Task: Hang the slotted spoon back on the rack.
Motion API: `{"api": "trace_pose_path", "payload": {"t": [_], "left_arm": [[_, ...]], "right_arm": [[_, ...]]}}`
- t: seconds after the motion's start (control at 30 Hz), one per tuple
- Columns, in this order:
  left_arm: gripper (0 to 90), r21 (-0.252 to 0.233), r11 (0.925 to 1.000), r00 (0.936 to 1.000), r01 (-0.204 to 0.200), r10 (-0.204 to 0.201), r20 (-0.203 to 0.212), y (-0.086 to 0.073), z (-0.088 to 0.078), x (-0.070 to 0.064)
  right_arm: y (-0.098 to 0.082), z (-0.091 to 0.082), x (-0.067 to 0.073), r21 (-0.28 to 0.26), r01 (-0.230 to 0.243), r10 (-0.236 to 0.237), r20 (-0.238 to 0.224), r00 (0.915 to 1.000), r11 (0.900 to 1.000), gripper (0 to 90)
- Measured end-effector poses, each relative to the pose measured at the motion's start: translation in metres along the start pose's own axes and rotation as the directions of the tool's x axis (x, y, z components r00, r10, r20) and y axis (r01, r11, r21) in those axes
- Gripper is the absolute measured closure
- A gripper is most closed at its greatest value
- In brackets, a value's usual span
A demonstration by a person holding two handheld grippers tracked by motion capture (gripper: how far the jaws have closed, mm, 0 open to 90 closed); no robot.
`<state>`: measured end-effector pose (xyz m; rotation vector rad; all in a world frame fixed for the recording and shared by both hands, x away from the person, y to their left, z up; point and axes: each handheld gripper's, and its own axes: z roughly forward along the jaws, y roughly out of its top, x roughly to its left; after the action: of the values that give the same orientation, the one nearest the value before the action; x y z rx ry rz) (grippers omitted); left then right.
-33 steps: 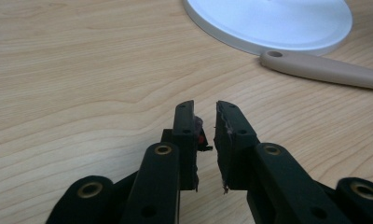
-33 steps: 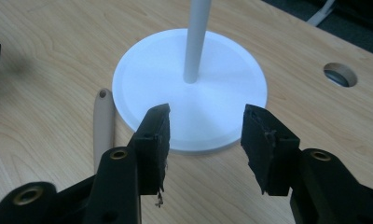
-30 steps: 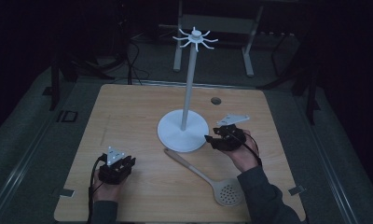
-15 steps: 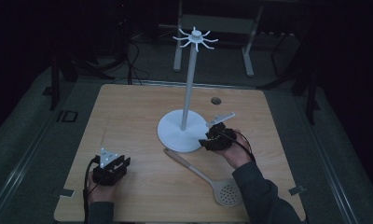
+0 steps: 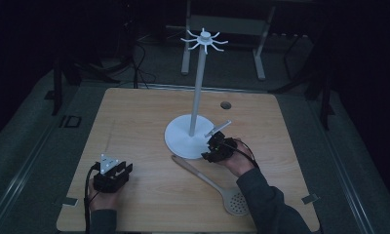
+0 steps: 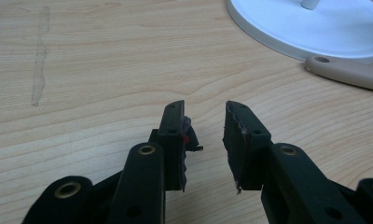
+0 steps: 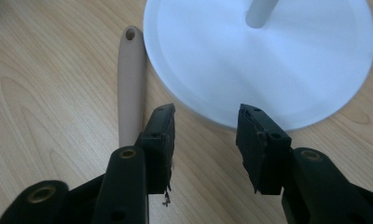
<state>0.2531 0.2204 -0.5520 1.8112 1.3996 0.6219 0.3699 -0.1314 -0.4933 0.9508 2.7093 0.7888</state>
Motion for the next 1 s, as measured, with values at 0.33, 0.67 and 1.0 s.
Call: {"api": "trace_pose_path", "payload": {"t": [0.33,0.67,1.0], "left_arm": [[67.6,0.001,1.0000,1.0000,-0.005,0.005,0.005,0.000,0.001,-0.001],[66.7,0.001,1.0000,1.0000,0.000,0.000,0.006,0.000,0.001,-0.001],[66.4,0.006,1.0000,1.0000,-0.001,0.001,0.005,0.000,0.002,-0.001]], "right_arm": [[-0.001,0.015,0.009,0.039,0.012,-0.012,-0.022,0.9997,0.999,57.6],[-0.005,0.028,0.019,0.065,0.024,-0.020,-0.051,0.9985,0.998,64.8],[-0.007,0.034,0.033,0.128,0.088,-0.079,-0.070,0.9944,0.988,64.3]]}}
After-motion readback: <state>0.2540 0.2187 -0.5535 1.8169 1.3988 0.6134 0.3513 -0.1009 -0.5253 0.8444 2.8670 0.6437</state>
